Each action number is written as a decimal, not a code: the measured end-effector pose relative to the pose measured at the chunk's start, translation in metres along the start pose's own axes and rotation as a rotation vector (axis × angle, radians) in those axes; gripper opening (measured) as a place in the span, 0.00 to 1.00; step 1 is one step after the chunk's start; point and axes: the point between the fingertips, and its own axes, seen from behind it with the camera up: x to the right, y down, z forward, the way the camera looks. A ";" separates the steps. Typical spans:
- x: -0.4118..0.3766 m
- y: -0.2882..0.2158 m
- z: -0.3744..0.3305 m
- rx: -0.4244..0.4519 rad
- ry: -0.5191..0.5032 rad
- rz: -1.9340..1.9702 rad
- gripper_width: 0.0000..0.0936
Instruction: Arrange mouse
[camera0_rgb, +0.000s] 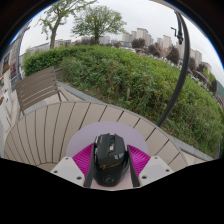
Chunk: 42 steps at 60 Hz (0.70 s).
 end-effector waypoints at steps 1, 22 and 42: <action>0.000 0.003 0.002 -0.005 -0.008 0.001 0.60; 0.015 -0.027 -0.054 0.030 -0.021 -0.056 0.91; 0.014 0.023 -0.303 -0.054 -0.115 0.086 0.91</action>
